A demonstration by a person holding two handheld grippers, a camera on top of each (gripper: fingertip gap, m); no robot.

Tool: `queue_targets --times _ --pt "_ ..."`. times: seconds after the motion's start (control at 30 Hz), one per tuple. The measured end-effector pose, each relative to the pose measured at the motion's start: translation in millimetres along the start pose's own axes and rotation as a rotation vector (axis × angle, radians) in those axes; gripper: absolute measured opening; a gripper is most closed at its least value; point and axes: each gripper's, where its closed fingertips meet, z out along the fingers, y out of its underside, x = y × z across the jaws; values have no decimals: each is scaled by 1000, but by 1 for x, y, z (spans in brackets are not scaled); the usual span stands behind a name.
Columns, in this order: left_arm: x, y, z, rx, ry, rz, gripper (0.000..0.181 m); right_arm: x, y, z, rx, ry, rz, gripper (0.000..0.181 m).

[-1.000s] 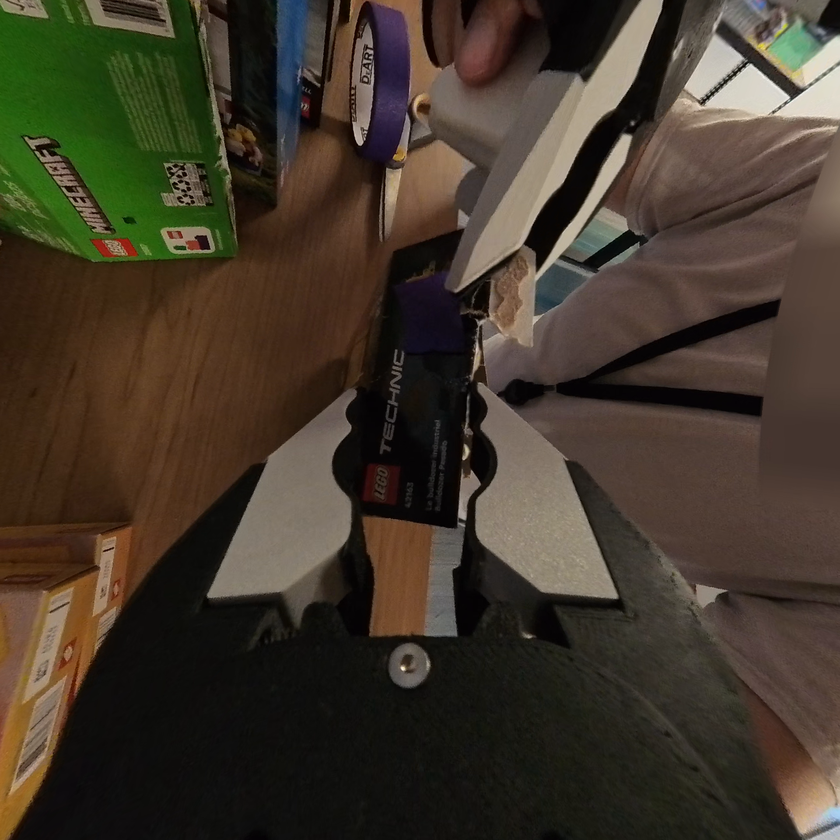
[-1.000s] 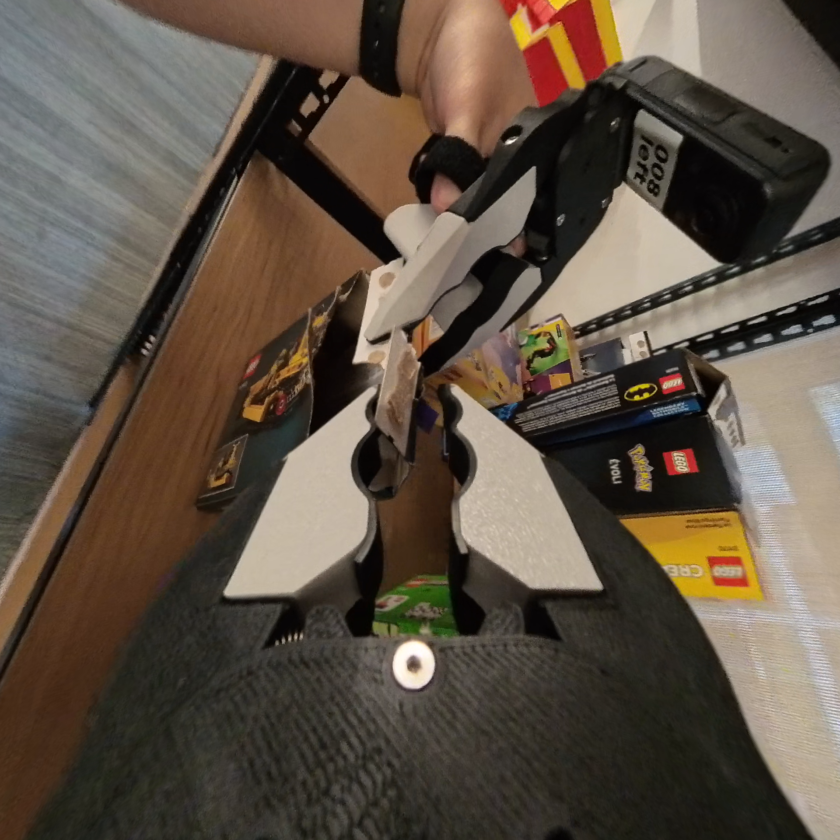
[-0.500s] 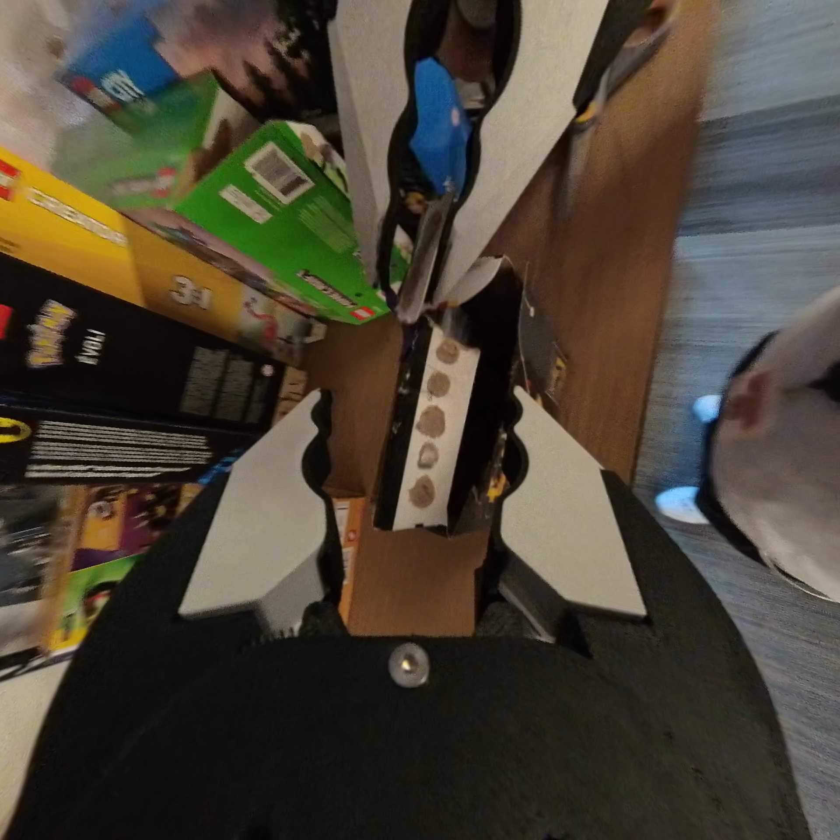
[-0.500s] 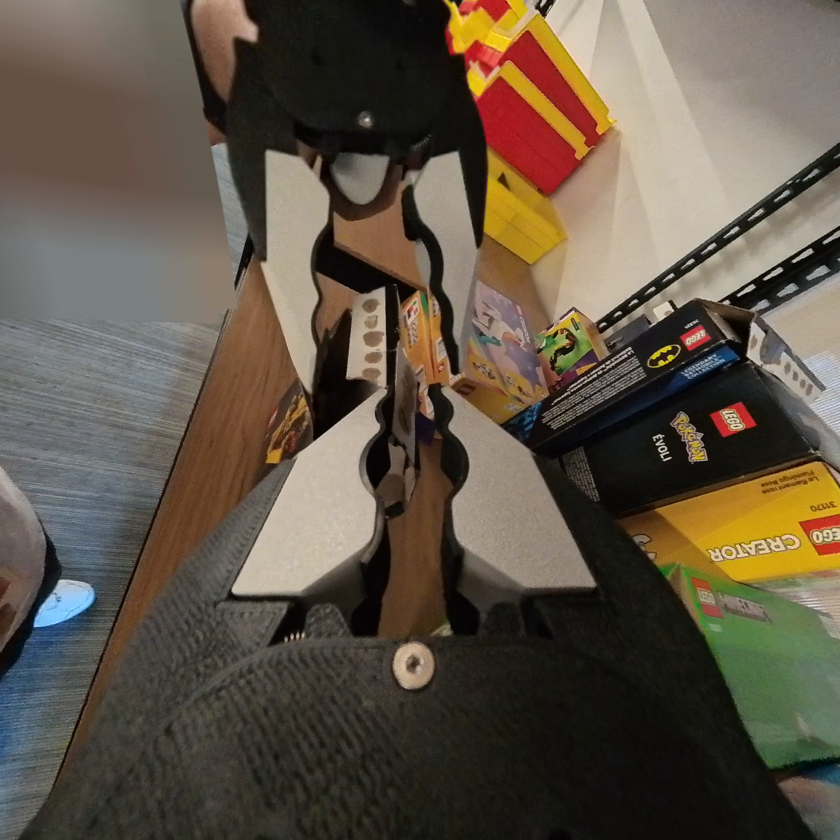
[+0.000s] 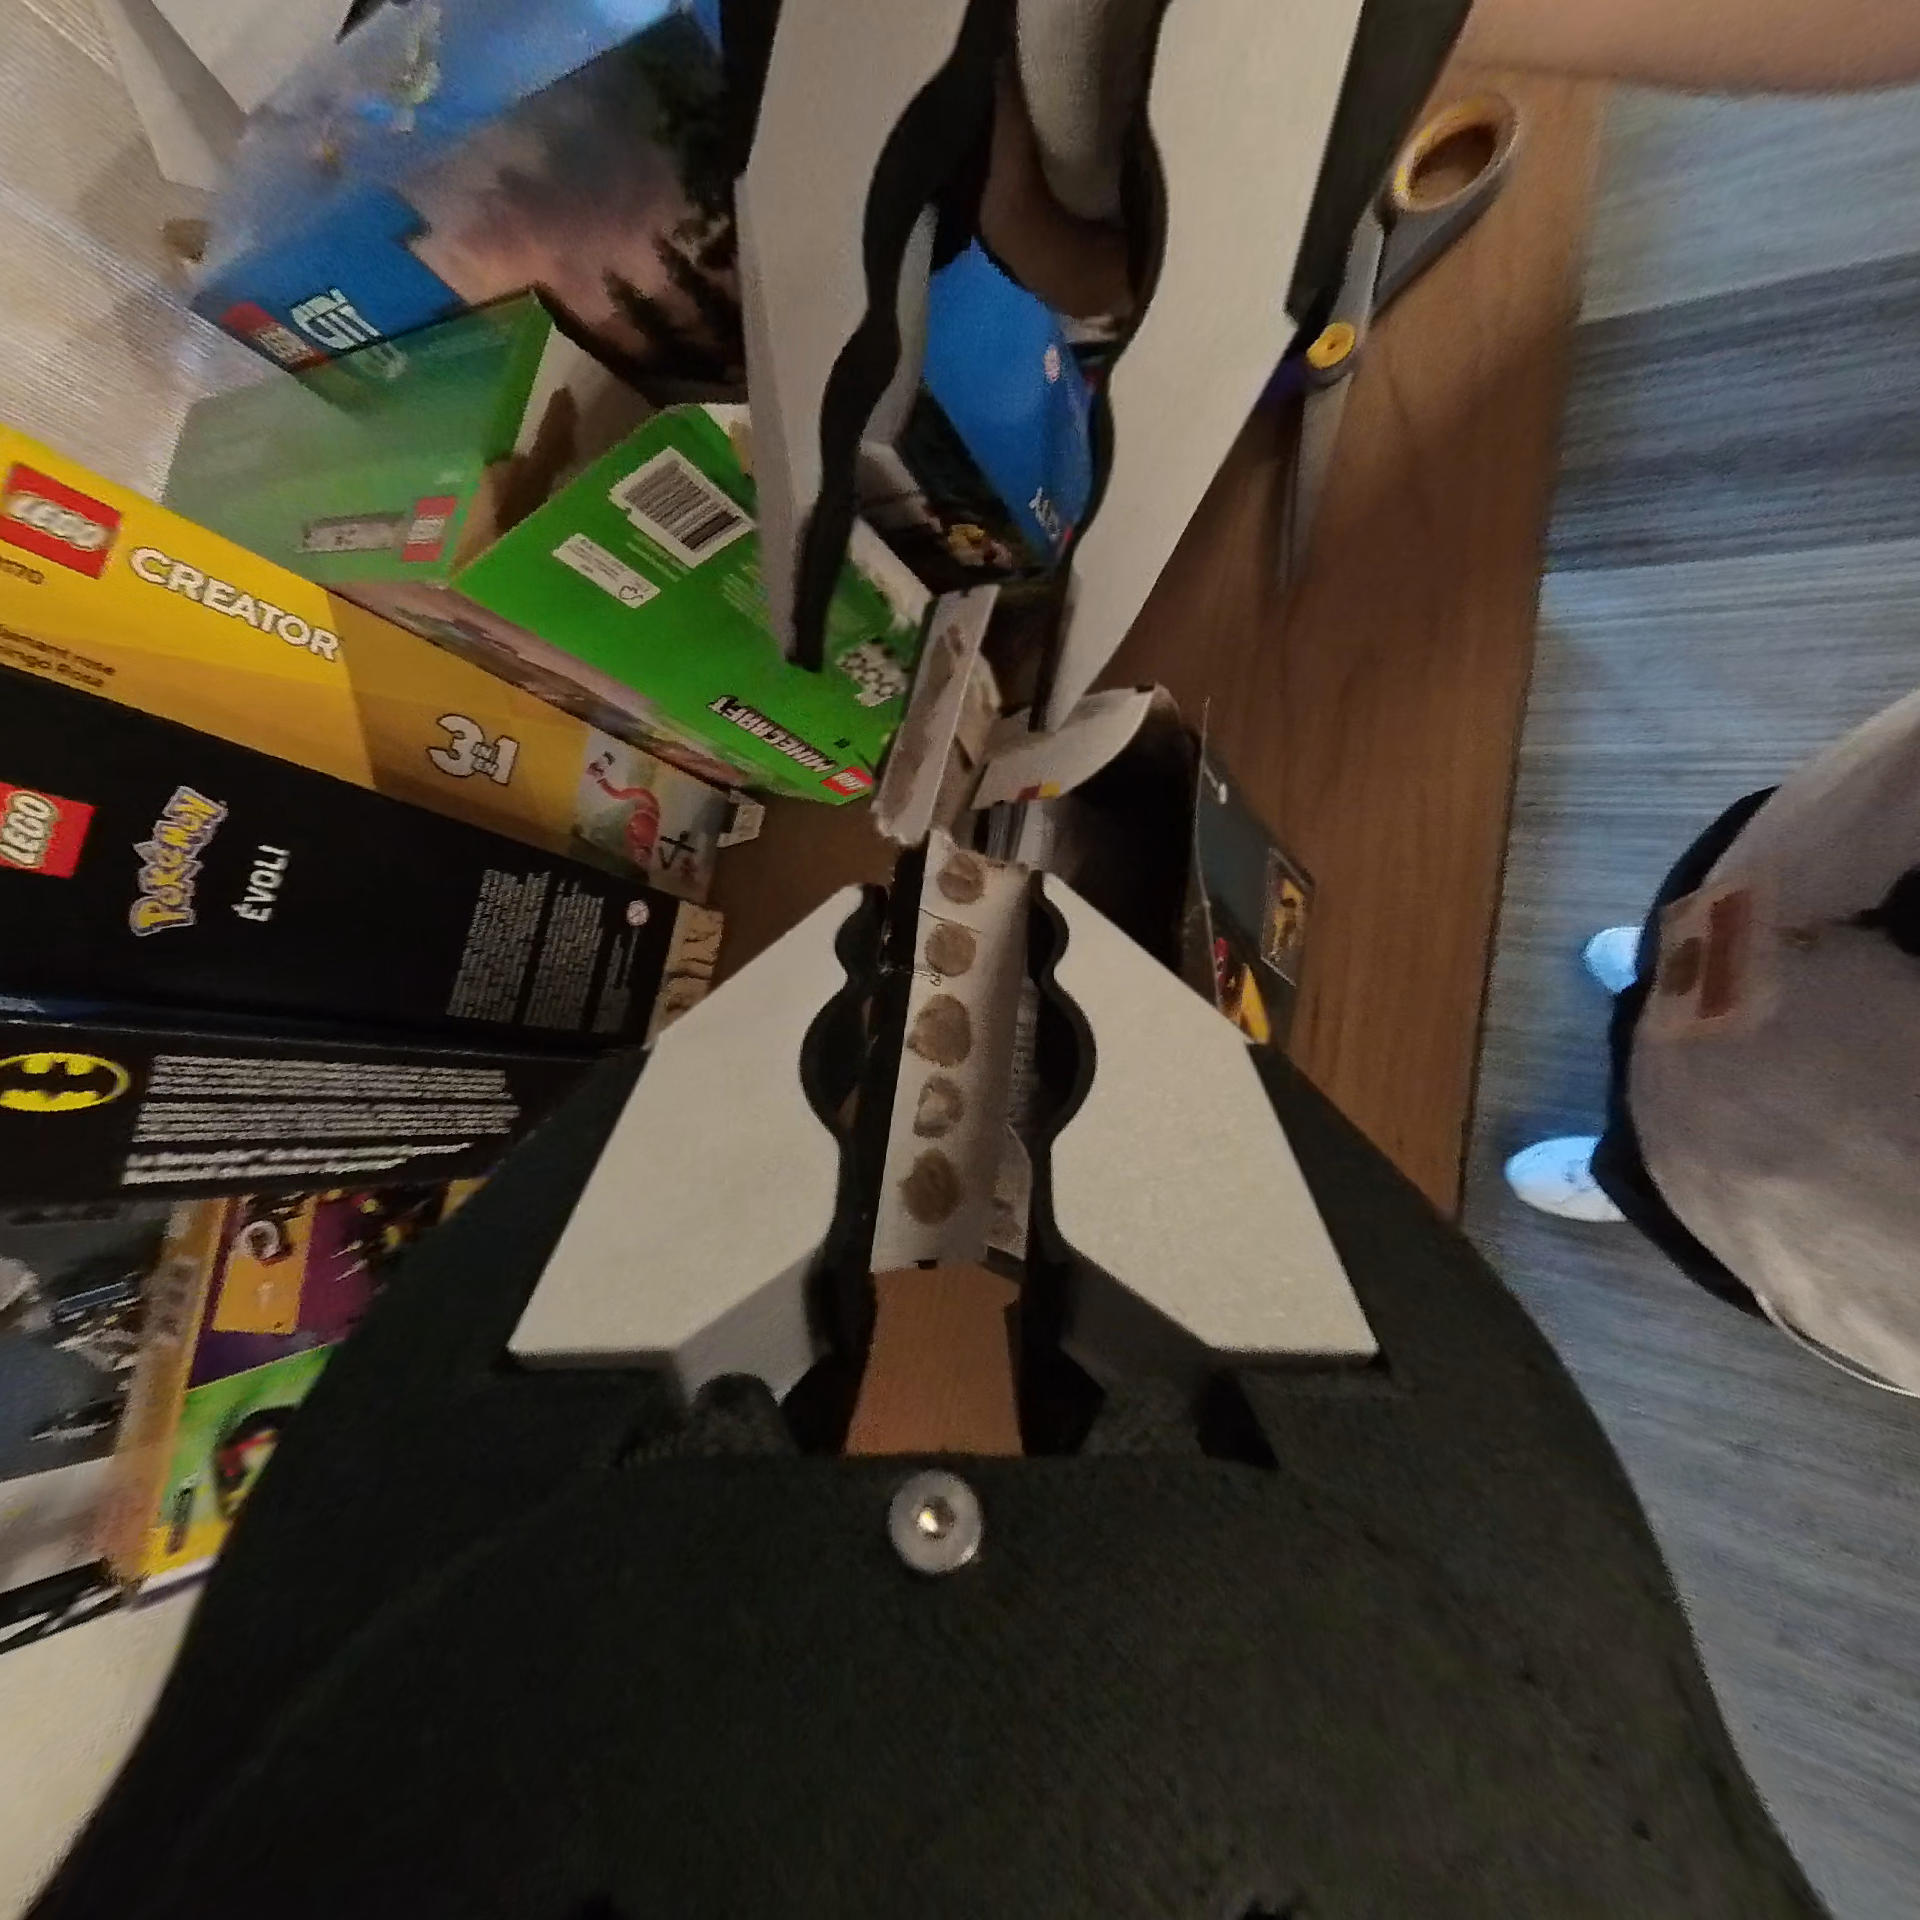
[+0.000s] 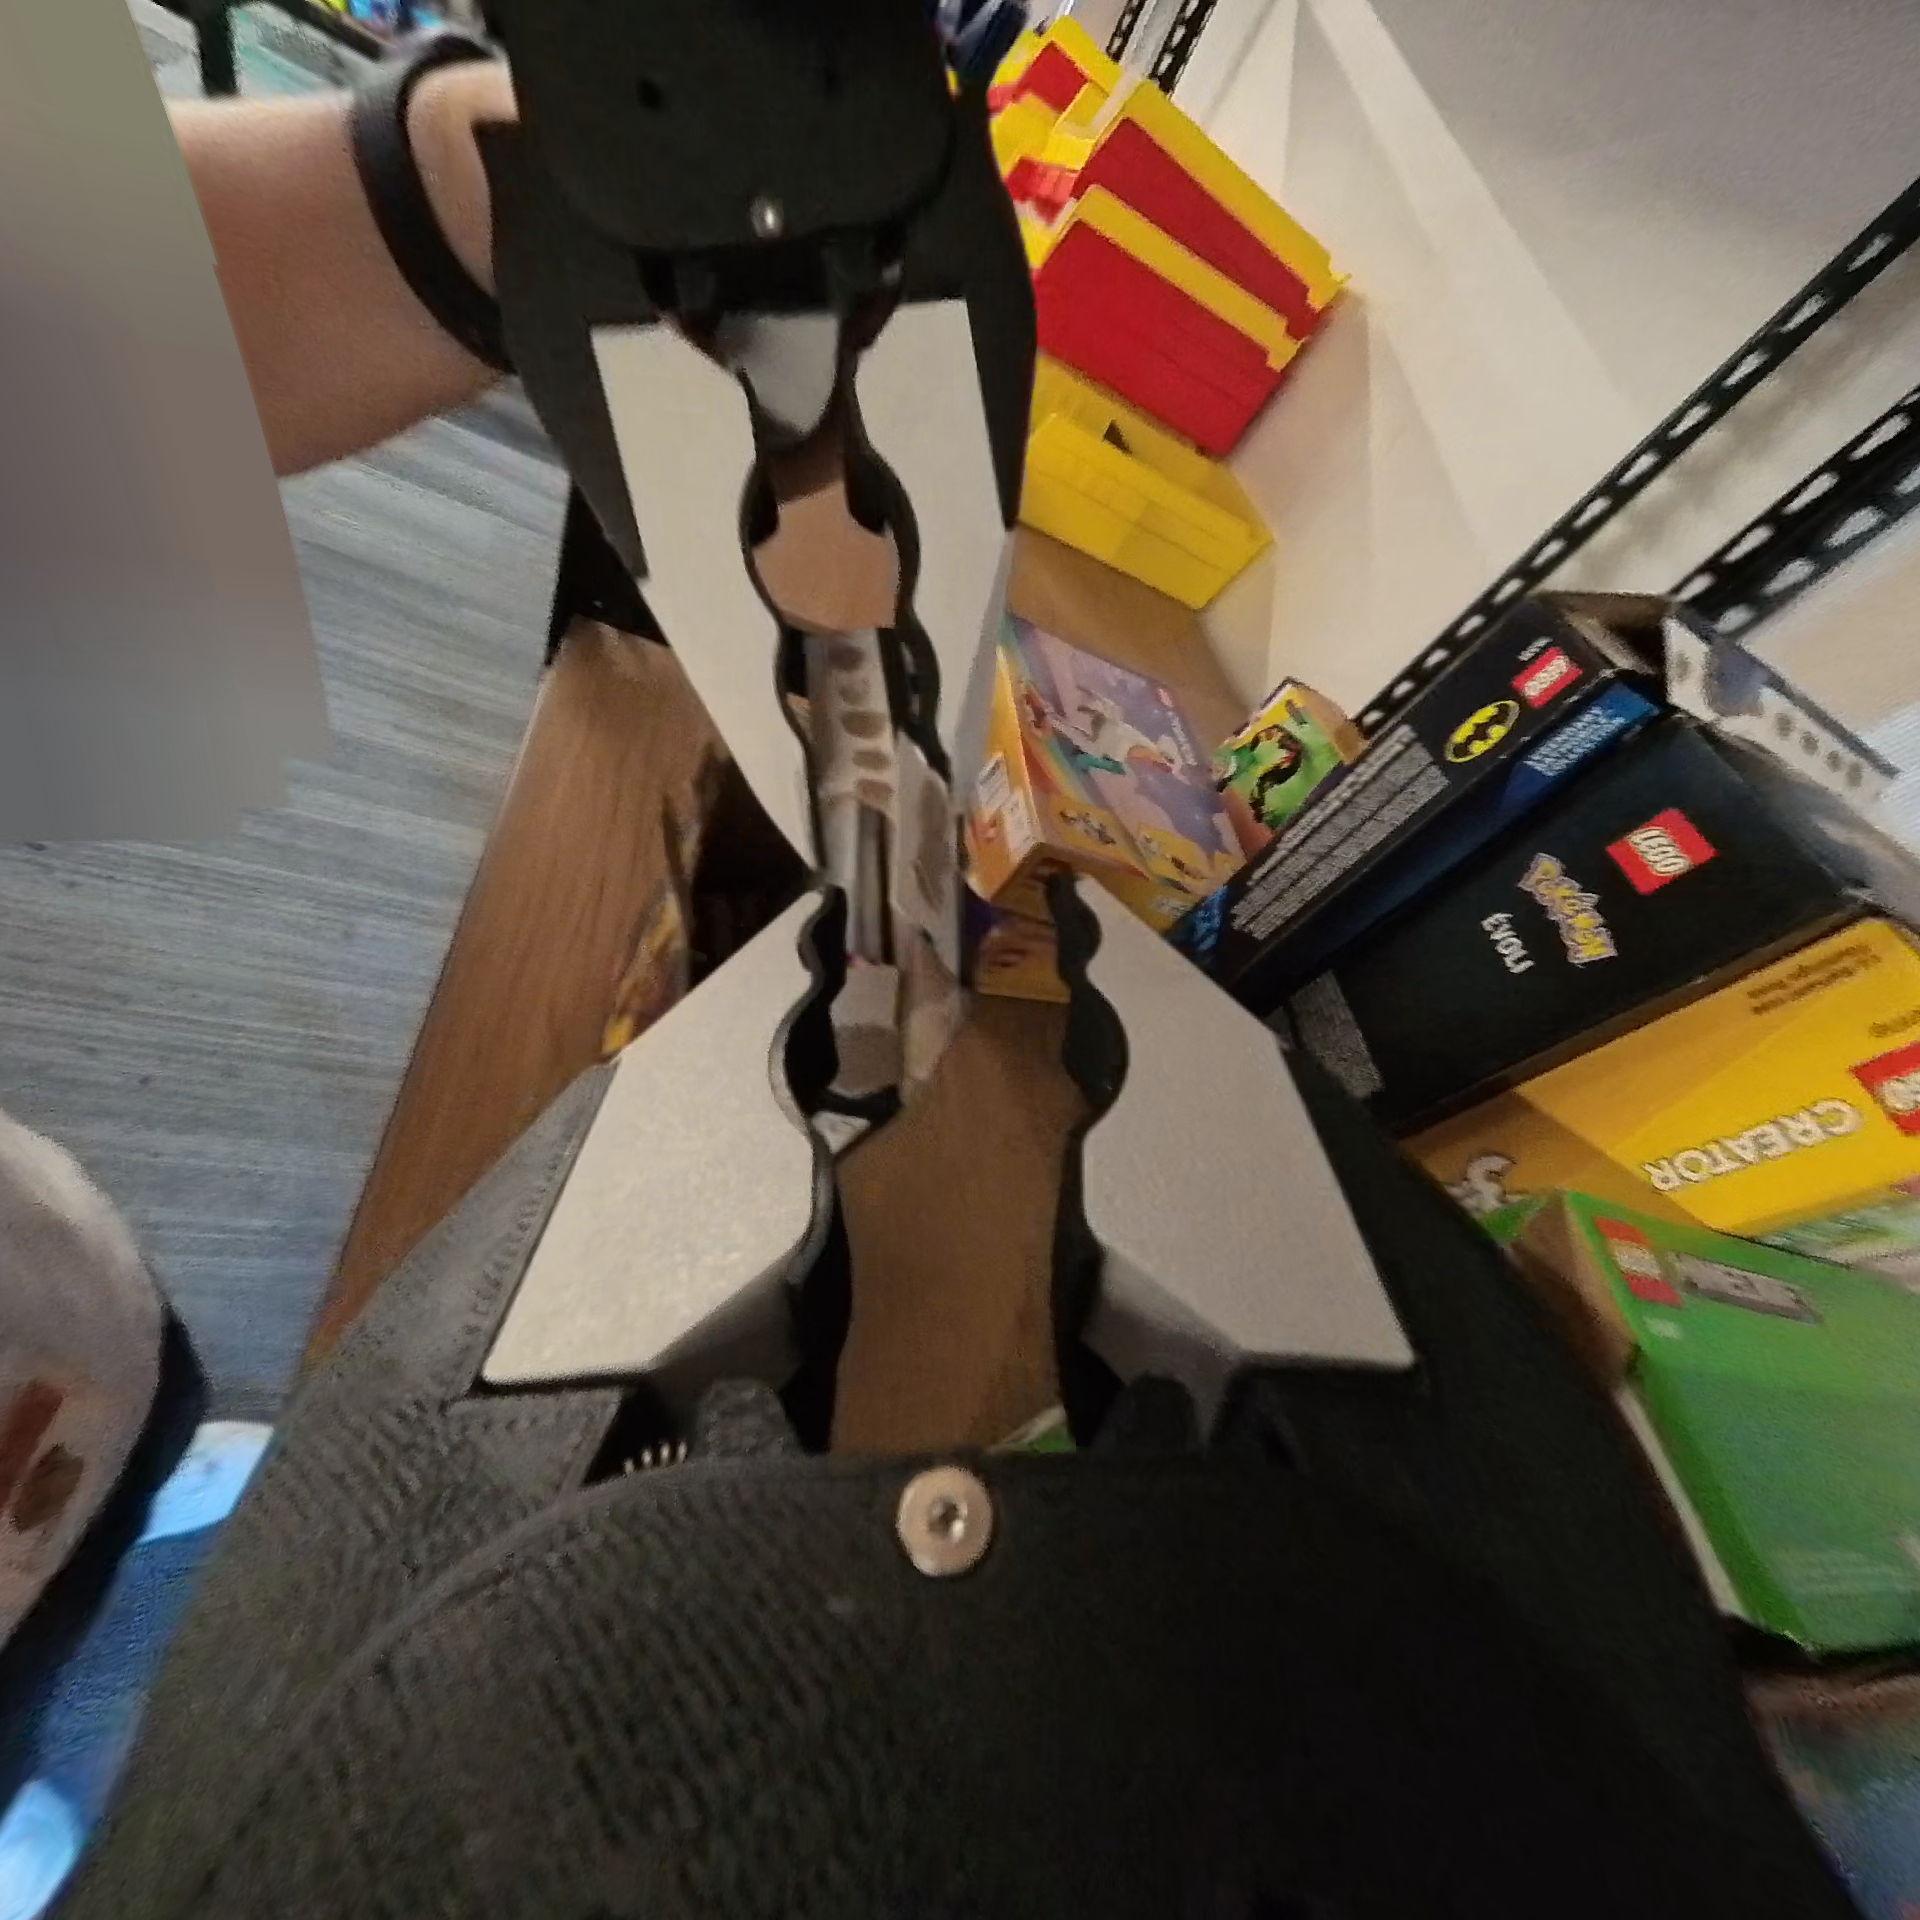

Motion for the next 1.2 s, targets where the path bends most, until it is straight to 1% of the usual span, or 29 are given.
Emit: queue_targets --times 0.1,0.2,0.3,0.37,0.43,0.5,0.57,0.67,0.8,0.93,1.07,1.13,1.2 --pt "5 -3 -6 23 76 -47 25 -1 10 0 17 8 -21 43" --pt "10 -6 -10 40 130 -70 23 -6 7 5 99 -15 16 42" --pt "12 -6 -11 33 136 -64 23 -6 5 10 164 -59 108 40" --pt "14 -6 -12 31 135 -58 23 -7 9 13 171 -85 140 33" --pt "17 -6 -13 29 129 -44 23 -10 11 15 178 -105 133 24" --pt "20 -7 -15 35 118 -34 22 -12 11 16 176 -112 119 22" --pt "23 -9 -16 45 115 -28 21 -16 8 15 195 -119 85 15" --pt "27 -10 -17 54 106 -21 22 -23 2 14 211 -139 39 14" --pt "33 -9 -19 70 70 -9 30 -28 -1 14 212 -140 1 15" --pt "27 -6 -28 85 -24 5 35 -26 -1 16 197 -108 -32 14" --pt "27 8 -32 93 -77 -12 52 -23 0 17 181 -77 -54 14" --pt "23 17 -30 72 -136 19 53 -25 1 18 166 -79 -63 15" --pt "15 20 -30 78 -212 59 47 -27 4 19 142 -77 -70 17"
